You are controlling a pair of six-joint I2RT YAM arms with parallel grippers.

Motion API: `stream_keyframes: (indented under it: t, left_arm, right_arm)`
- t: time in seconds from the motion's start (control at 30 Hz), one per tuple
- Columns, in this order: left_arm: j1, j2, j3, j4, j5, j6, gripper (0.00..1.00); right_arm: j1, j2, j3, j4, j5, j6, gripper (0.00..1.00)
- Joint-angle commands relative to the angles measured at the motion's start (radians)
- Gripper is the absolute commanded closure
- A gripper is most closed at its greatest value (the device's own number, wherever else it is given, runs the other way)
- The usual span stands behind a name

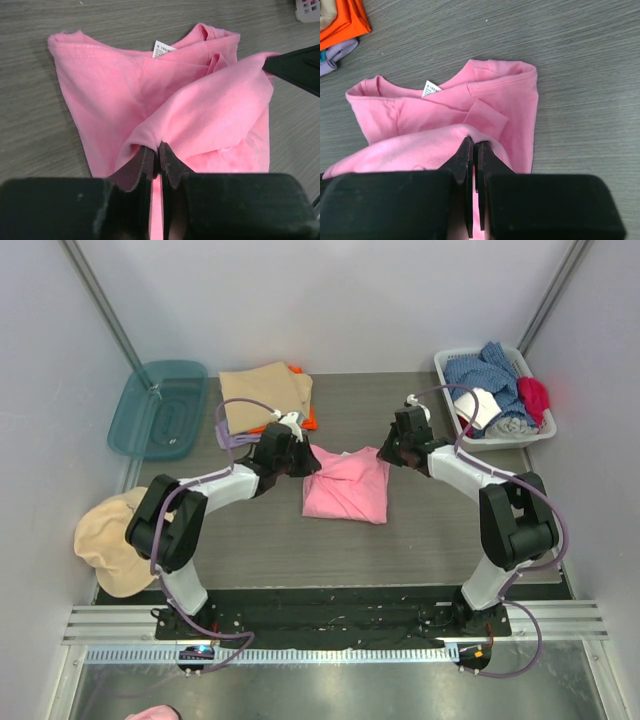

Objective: Fold and stack the t-shirts
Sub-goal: Fold the tshirt

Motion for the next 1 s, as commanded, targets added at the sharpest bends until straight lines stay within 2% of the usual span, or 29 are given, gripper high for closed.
stream_keyframes:
  t: [0.0,0.03,0.07,0.23,0.3,0.4,0.5,0.7,0.83,0.97]
  left_arm:
    - [0.042,0.054,0.074,0.095,0.065,-0.001,0.8]
    - [0.059,0.065,0.083,0.096,0.066,-0.001,0.73]
    - [0.068,0.073,0.091,0.098,0.072,0.001,0.56]
    - [0.138,0.125,0.172,0.107,0.097,-0.004,0.38]
    - [0.155,0.134,0.207,0.098,0.109,-0.005,0.37]
    - [0.174,0.117,0.223,0.052,0.117,0.001,0.35]
    - [0.174,0.044,0.183,0.038,0.124,0.007,0.34]
    - [0.136,-0.126,0.016,0.026,0.14,-0.008,0.34]
    - [0.019,-0.235,-0.09,0.01,0.105,-0.01,0.34]
    - [-0.082,-0.282,-0.205,0.062,0.066,-0.039,0.34]
  right_arm:
    - [-0.032,0.044,0.071,0.081,0.003,-0.02,0.93]
    - [-0.038,0.068,0.077,0.084,0.003,-0.022,0.92]
    - [-0.046,0.078,0.083,0.094,0.006,-0.023,0.9]
    - [-0.101,0.134,0.138,0.13,-0.02,-0.03,0.61]
    - [-0.118,0.154,0.151,0.14,-0.075,-0.028,0.51]
    - [-0.142,0.142,0.166,0.128,-0.095,-0.033,0.42]
    - [-0.147,0.08,0.148,0.102,-0.094,-0.057,0.36]
    - [-0.136,-0.02,0.082,0.035,-0.207,-0.085,0.36]
    - [-0.102,-0.108,0.056,-0.019,-0.213,-0.129,0.35]
    - [-0.098,-0.135,0.041,-0.033,-0.331,-0.137,0.35]
